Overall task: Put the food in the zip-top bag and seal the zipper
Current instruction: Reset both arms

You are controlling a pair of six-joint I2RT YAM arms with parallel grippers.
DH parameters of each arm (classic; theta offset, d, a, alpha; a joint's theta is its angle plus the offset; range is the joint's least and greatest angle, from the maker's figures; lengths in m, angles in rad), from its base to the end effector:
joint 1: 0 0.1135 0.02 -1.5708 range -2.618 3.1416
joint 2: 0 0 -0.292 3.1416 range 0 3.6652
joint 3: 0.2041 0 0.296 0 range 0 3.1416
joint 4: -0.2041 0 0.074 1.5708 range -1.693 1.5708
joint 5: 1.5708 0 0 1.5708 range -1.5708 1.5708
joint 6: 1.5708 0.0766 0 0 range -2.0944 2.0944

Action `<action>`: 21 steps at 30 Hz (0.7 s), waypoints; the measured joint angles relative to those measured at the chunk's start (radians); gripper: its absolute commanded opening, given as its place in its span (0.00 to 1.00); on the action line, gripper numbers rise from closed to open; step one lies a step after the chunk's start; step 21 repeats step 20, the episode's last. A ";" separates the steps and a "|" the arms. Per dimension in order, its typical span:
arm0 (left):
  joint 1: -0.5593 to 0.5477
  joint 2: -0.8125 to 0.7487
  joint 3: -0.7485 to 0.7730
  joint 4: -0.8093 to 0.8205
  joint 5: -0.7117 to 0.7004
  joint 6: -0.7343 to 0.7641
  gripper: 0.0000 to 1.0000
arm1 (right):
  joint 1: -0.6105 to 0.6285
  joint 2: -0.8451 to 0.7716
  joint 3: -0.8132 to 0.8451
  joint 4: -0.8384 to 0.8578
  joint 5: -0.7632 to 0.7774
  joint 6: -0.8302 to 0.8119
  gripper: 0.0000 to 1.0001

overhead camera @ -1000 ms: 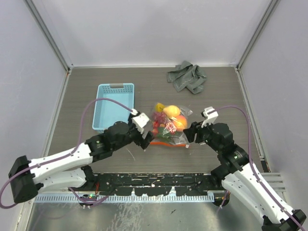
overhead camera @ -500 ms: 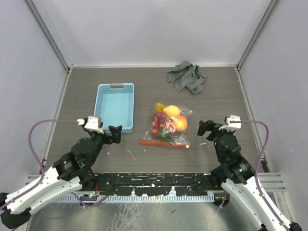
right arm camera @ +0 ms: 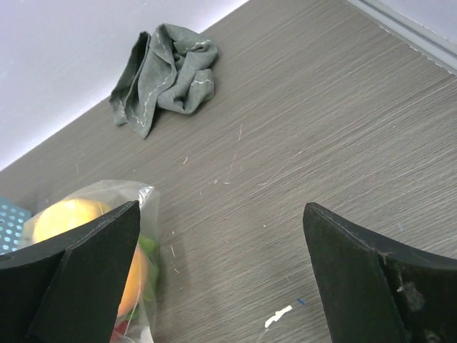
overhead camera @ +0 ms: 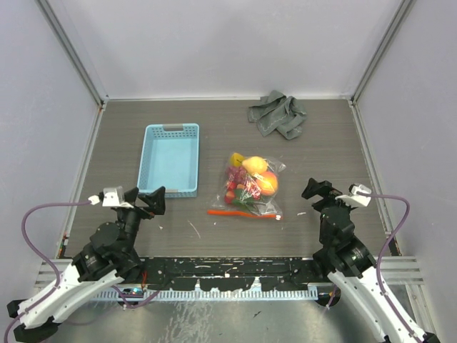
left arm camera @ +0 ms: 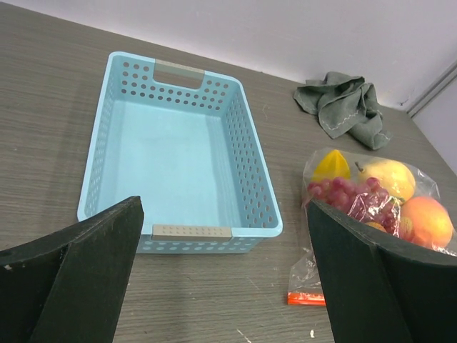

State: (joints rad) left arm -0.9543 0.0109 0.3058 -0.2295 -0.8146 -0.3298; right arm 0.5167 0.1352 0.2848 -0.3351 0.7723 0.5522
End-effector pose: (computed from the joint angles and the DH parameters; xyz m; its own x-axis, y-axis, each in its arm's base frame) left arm 0.1115 -0.0610 0.2666 -0.0096 -0.3707 -0.9287 0.1448 0.9184 -0.3681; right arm 0.1438 0.0202 0.2316 -0.0094 0.4269 -0.9043 0.2905 0.8665 0.4060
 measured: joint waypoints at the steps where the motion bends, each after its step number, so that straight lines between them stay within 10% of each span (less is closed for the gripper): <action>1: 0.000 0.003 0.000 0.000 -0.002 -0.001 0.98 | 0.000 -0.010 0.000 0.000 0.000 0.004 1.00; 21: 0.000 0.048 -0.019 0.010 -0.008 0.005 0.98 | 0.000 -0.074 -0.051 0.008 -0.035 0.006 1.00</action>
